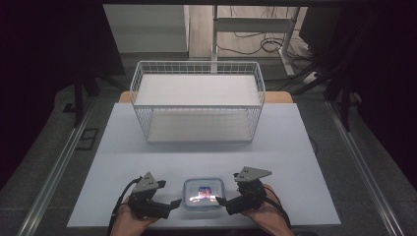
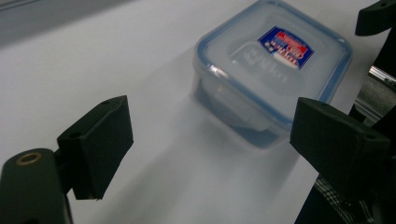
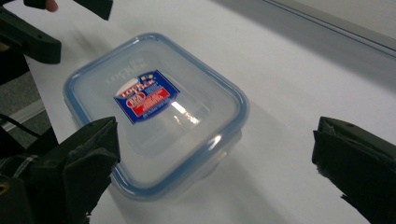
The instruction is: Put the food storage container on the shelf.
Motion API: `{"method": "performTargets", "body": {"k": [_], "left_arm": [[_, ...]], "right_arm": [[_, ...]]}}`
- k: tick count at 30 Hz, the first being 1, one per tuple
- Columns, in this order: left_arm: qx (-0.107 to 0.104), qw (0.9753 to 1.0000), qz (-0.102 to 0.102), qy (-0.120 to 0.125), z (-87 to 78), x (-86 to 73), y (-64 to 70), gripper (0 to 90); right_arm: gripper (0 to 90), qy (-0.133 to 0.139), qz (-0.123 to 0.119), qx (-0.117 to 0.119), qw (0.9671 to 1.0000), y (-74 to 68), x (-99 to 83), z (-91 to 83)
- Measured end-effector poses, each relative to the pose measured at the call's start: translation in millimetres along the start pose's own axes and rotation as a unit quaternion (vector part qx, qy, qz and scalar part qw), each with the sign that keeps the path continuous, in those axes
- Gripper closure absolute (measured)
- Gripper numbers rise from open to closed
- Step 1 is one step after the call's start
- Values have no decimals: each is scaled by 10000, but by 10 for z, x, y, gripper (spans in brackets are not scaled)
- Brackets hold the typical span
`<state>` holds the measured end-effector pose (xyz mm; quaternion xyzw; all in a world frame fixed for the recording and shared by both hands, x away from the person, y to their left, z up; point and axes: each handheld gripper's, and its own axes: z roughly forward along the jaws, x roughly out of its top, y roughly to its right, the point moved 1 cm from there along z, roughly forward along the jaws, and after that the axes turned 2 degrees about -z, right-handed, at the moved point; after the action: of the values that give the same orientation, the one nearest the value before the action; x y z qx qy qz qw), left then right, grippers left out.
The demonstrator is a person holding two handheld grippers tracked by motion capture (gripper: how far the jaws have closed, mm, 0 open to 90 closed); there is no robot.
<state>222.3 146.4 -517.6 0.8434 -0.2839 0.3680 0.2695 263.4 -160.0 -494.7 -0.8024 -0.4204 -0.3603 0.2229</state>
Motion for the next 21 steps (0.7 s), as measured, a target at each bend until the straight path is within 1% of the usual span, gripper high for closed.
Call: {"method": "performTargets", "body": {"k": [2,5,6,7,8,9,10,11,12,13,14,15,16,17,18,19,20,21], "left_arm": [[-78,10000,-14,21,39,32,13,123],[-114,9999,51,2,129,89,41,116],[-161,9999,61,-2,162,109,49,115],[-255,9997,48,-8,195,128,55,115],[-342,9994,11,-29,231,147,59,114],[-393,9992,1,-49,259,161,63,114],[-418,9991,-7,-107,308,180,75,114],[-420,9990,16,-163,347,191,81,110],[-427,9988,27,-230,386,195,84,105],[-448,9985,14,-316,424,191,86,105],[-673,9968,-193,-384,462,174,70,77],[-673,9968,-193,-384,462,174,70,74],[-809,9953,-329,-426,476,155,64,74],[-844,9948,-380,-426,479,148,63,78],[-919,9938,-428,-454,481,139,69,85],[-923,9936,-440,-476,482,135,79,88],[-897,9938,-439,-498,473,128,92,88],[-856,9939,-465,-525,447,116,112,96]], "right_arm": [[9,-12,48,67,10000,-9,18,29],[17,-114,115,159,9997,-24,39,80],[28,-145,150,232,9995,-29,59,118],[28,-145,150,232,9995,-29,59,118],[31,-149,203,329,9991,-32,79,163],[31,-149,203,329,9991,-32,79,163],[31,-173,225,380,9989,-33,84,180],[31,-261,314,477,9980,-40,81,246],[31,-326,340,503,9976,-42,72,271],[31,-326,340,503,9976,-42,72,271],[22,-480,372,538,9967,-37,39,311],[22,-480,372,538,9967,-37,39,311],[26,-490,463,598,9959,-30,29,319],[42,-539,672,745,9935,-2,10,329],[64,-557,758,846,9920,12,0,334],[81,-600,902,1050,9886,28,-19,339],[82,-629,988,1098,9870,21,-42,339],[106,-634,982,1061,9875,11,-42,321]]}}
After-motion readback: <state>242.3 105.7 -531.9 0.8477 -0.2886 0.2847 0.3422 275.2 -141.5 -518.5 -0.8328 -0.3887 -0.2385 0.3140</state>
